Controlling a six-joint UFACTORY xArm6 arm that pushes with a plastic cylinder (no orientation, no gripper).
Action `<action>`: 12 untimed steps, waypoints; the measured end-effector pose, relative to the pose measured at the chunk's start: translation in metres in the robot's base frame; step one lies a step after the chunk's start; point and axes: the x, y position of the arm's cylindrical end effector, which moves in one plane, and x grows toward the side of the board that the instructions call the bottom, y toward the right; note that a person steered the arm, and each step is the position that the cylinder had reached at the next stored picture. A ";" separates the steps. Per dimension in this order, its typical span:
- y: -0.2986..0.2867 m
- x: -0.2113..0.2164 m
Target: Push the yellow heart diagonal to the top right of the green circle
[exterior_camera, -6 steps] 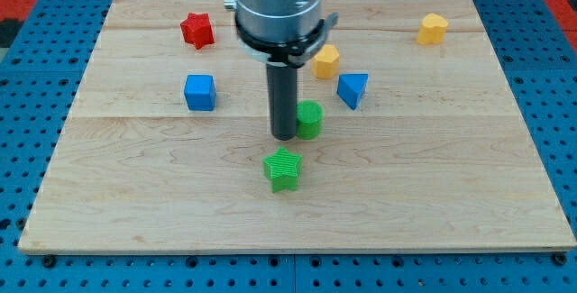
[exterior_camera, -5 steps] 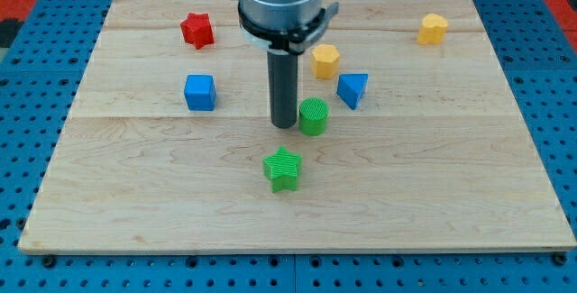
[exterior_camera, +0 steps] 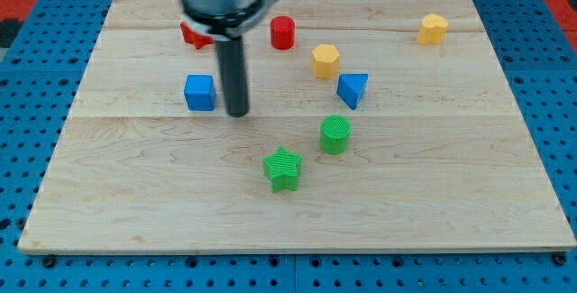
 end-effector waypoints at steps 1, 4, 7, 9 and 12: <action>-0.051 0.046; 0.035 0.178; 0.262 0.043; 0.395 -0.099; 0.374 -0.167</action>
